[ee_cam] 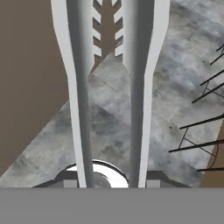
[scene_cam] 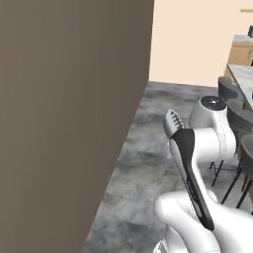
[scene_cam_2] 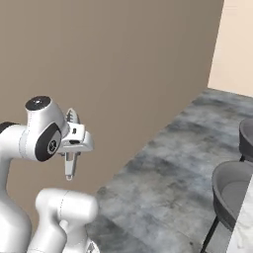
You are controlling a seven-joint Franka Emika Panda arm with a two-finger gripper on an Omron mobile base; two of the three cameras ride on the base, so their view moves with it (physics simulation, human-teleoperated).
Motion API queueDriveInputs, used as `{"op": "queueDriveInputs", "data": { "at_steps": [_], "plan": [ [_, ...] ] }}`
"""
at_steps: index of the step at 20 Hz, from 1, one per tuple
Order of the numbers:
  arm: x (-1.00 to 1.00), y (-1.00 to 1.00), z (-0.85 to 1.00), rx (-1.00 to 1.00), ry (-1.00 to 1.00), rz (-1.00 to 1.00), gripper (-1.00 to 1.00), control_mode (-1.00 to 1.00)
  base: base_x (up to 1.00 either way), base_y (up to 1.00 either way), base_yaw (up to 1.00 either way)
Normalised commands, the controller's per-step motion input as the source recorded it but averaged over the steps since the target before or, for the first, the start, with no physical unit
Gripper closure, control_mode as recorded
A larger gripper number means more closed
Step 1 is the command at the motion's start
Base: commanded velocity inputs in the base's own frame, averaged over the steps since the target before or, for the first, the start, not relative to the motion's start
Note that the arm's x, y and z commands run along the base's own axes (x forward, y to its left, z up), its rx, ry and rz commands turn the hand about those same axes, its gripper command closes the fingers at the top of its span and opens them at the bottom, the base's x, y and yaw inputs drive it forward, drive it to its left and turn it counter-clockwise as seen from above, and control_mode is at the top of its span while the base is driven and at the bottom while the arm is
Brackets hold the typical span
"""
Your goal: Take the tongs from the drawer on the right and place them on the dining counter next to the tray containing the hot dog.
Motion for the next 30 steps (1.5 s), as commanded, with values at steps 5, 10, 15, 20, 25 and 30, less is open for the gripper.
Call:
{"op": "queueDriveInputs", "data": {
  "at_steps": [5,10,15,20,25,30],
  "plan": [
    [0.00,0.00,0.00,0.00,0.00,0.00,1.00,1.00,1.00,0.16,-0.56],
    [0.00,0.00,0.00,0.00,0.00,0.00,1.00,1.00,1.00,0.42,-0.59],
    [0.00,0.00,0.00,0.00,0.00,0.00,1.00,1.00,1.00,0.73,-0.62],
    [0.00,0.00,0.00,0.00,0.00,0.00,1.00,1.00,1.00,0.93,-0.61],
    [0.00,0.00,0.00,0.00,0.00,0.00,1.00,1.00,1.00,0.94,-0.59],
    [0.00,0.00,0.00,0.00,0.00,0.00,1.00,1.00,1.00,0.68,-0.65]
  ]
}}
